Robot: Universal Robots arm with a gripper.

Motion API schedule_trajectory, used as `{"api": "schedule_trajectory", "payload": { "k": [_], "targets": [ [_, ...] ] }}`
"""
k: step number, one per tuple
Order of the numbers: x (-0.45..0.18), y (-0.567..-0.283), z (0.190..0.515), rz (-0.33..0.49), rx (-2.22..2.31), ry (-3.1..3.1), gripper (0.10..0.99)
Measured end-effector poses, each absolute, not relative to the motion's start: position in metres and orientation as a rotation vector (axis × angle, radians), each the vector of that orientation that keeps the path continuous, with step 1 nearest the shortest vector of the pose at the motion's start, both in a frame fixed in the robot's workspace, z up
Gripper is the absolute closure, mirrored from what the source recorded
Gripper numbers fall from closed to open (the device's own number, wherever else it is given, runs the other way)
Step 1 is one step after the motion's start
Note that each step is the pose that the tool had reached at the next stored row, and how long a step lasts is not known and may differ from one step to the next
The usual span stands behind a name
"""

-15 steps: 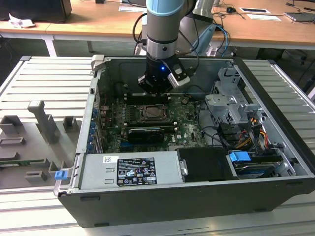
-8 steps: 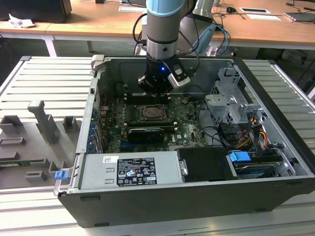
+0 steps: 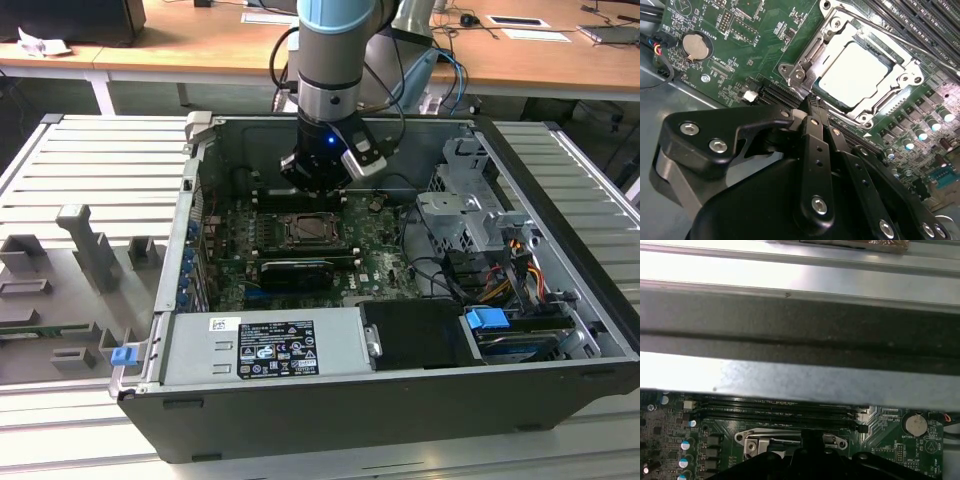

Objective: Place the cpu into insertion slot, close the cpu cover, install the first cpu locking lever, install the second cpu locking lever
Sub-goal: 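Install the second cpu locking lever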

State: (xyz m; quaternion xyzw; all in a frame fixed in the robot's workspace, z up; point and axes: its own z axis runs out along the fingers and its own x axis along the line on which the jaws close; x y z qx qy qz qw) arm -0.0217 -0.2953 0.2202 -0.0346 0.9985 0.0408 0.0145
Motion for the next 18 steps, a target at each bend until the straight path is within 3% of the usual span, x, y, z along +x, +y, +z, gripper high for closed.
{"api": "schedule_trajectory", "payload": {
  "k": [18],
  "targets": [
    [-0.0217, -0.2983, 0.2233, 0.127, -0.105, 3.108, 0.98]
  ]
}}
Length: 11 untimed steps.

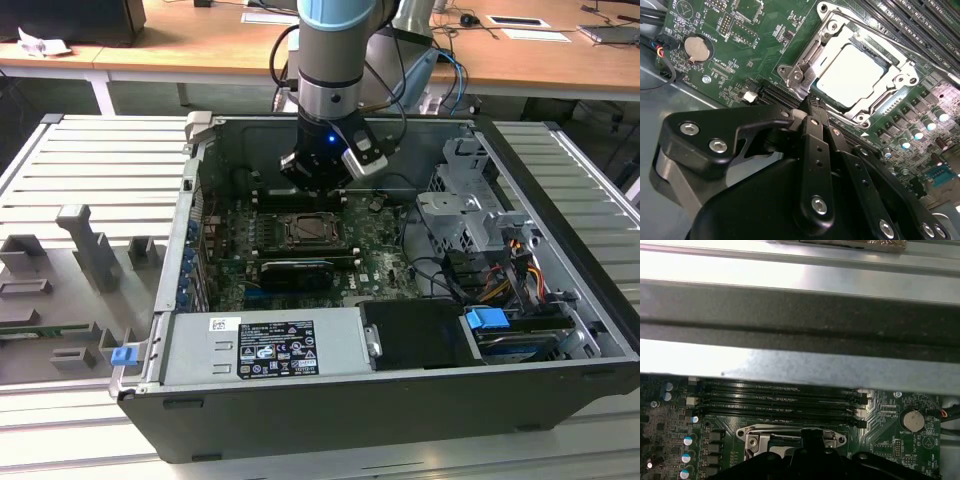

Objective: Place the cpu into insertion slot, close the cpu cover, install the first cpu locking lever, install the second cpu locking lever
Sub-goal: 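Install the second cpu locking lever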

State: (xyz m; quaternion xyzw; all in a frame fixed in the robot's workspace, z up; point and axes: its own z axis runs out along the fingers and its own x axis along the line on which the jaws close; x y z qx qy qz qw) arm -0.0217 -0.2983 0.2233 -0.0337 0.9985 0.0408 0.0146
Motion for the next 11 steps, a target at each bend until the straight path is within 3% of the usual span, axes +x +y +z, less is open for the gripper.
{"api": "schedule_trajectory", "payload": {
  "k": [11],
  "targets": [
    [-0.0217, -0.3017, 0.2241, 0.127, -0.103, 3.108, 0.98]
  ]
}}
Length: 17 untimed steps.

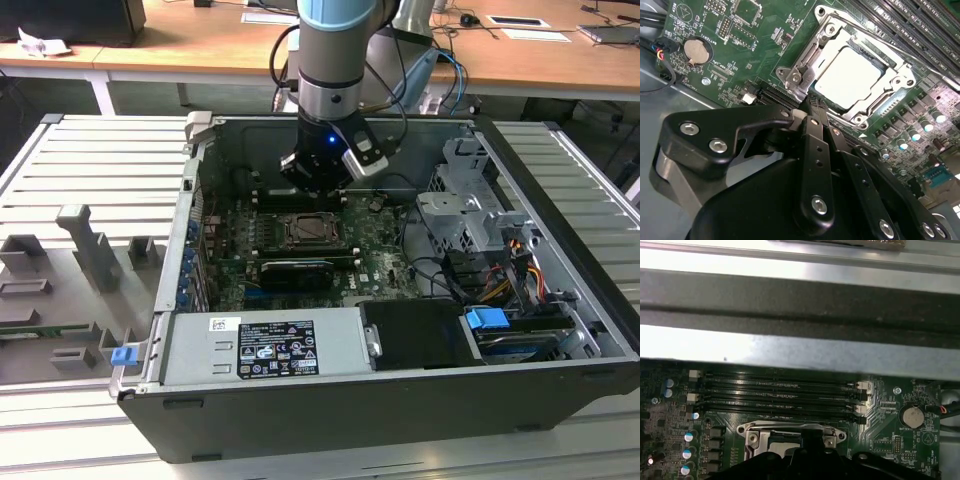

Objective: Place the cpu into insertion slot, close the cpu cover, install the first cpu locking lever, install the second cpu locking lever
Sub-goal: 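Install the second cpu locking lever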

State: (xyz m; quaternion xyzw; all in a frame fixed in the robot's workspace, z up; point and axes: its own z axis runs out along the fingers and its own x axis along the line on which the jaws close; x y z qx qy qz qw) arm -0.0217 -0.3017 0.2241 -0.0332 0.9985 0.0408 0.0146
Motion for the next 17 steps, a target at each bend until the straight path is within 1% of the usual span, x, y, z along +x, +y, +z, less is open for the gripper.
{"api": "schedule_trajectory", "payload": {
  "k": [17],
  "targets": [
    [-0.0217, -0.3082, 0.2256, 0.127, -0.102, 3.108, 0.98]
  ]
}}
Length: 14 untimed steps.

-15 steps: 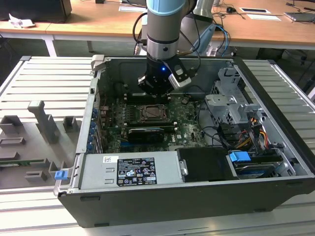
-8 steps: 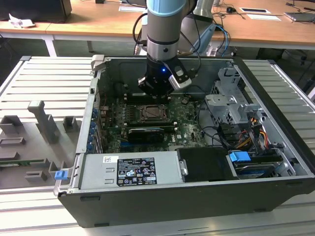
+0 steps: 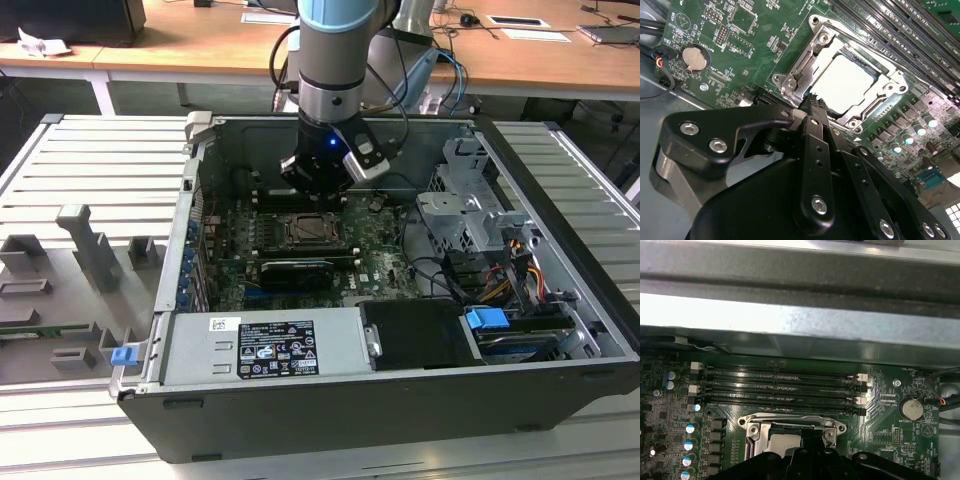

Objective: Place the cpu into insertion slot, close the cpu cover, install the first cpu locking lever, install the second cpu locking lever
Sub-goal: 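Install the second cpu locking lever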

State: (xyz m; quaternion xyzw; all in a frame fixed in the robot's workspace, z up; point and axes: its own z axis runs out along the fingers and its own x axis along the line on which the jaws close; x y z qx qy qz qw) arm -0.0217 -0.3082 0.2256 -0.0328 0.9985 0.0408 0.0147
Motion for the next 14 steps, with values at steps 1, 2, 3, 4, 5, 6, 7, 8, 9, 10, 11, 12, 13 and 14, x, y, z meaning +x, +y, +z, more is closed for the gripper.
{"api": "schedule_trajectory", "payload": {
  "k": [1, 2, 3, 4, 5, 6, 7, 8, 9, 10, 11, 12, 13, 14],
  "targets": [
    [-0.0217, -0.3083, 0.2257, 0.127, -0.102, 3.108, 0.98],
    [-0.0217, -0.3084, 0.2262, 0.126, -0.101, 3.108, 0.98],
    [-0.0217, -0.3083, 0.2266, 0.125, -0.101, 3.108, 0.98],
    [-0.0216, -0.3087, 0.2269, 0.125, -0.1, 3.108, 0.98],
    [-0.0216, -0.3093, 0.2269, 0.125, -0.099, 3.108, 0.98],
    [-0.0217, -0.3113, 0.2269, 0.125, -0.098, 3.108, 0.98],
    [-0.0217, -0.3132, 0.2269, 0.125, -0.097, 3.108, 0.98],
    [-0.0217, -0.3144, 0.2269, 0.125, -0.096, 3.108, 0.98],
    [-0.0217, -0.3157, 0.2269, 0.125, -0.096, 3.108, 0.98],
    [-0.0217, -0.3161, 0.2269, 0.125, -0.096, 3.108, 0.98],
    [-0.0217, -0.3162, 0.2272, 0.124, -0.095, 3.108, 0.98],
    [-0.0217, -0.3164, 0.228, 0.124, -0.096, 3.108, 0.98],
    [-0.0217, -0.3164, 0.2289, 0.124, -0.096, 3.108, 0.98],
    [-0.0217, -0.3164, 0.23, 0.124, -0.096, 3.108, 0.98]
  ]
}}
